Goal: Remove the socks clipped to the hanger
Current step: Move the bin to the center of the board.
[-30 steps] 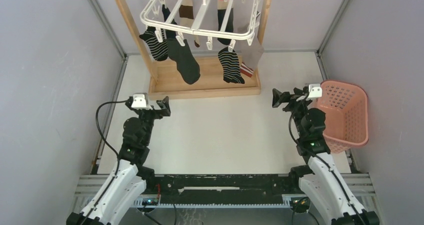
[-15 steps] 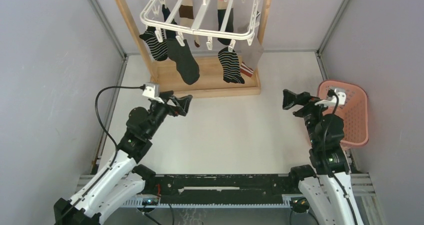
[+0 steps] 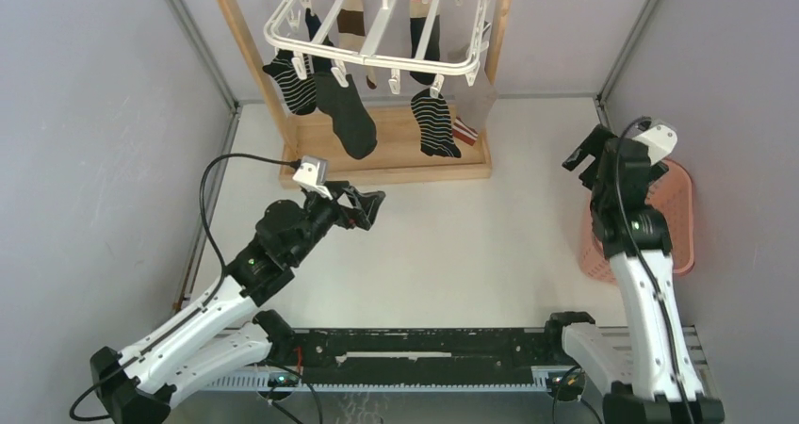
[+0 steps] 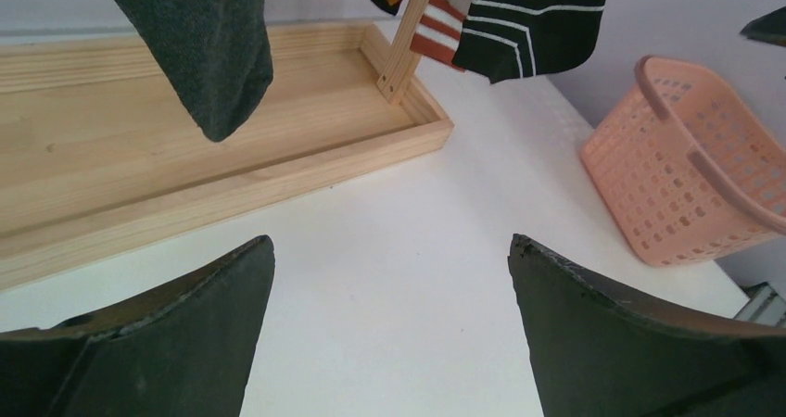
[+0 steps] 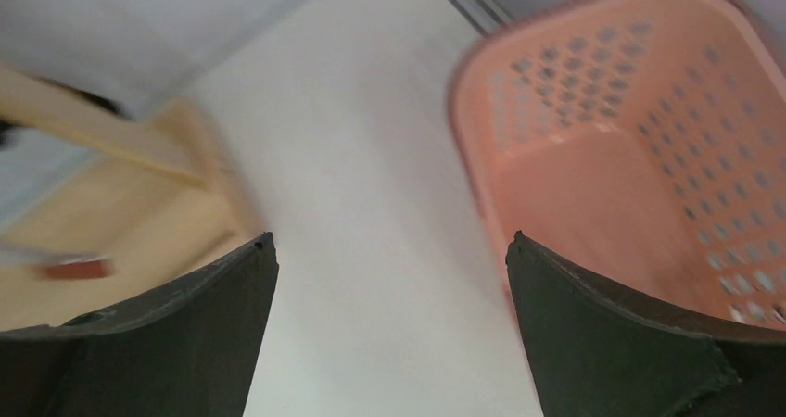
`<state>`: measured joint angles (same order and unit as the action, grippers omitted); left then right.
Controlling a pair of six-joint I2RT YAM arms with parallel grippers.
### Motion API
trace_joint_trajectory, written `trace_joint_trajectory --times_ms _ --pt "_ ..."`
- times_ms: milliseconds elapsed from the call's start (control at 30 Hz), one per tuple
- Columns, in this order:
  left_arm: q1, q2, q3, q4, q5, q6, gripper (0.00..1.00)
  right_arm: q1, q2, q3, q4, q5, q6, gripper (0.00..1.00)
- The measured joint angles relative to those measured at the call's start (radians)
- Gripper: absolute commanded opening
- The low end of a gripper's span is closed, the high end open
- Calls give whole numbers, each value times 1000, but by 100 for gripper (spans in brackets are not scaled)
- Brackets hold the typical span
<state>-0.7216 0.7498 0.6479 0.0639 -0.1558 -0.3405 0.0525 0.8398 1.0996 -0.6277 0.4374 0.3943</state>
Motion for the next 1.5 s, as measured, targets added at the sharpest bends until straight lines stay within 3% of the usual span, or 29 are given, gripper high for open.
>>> trace_joint_trajectory --times_ms 100,200,433,567,833,1167,1267,1500 --pt "-38 9 24 -51 -53 16 100 -108 118 -8 -73 -14 -2 100" --pt "-102 10 34 -99 -148 40 100 -152 138 -44 -97 -28 -2 100" --pt "-211 48 37 -179 -311 79 100 -204 129 -66 -121 -42 0 97" --pt "-219 76 37 -243 -411 9 100 -224 164 -70 -117 -47 9 95" --pt "-219 13 22 -232 -404 -56 100 -249 204 -131 -100 -61 24 93" --pt "-219 78 42 -349 -423 -129 100 -249 277 -174 -61 -106 32 84" --pt "-219 91 77 -383 -417 -138 100 -249 278 -178 -55 -119 32 76" --pt "-219 126 108 -409 -417 -158 100 -247 278 -179 -42 -148 29 47"
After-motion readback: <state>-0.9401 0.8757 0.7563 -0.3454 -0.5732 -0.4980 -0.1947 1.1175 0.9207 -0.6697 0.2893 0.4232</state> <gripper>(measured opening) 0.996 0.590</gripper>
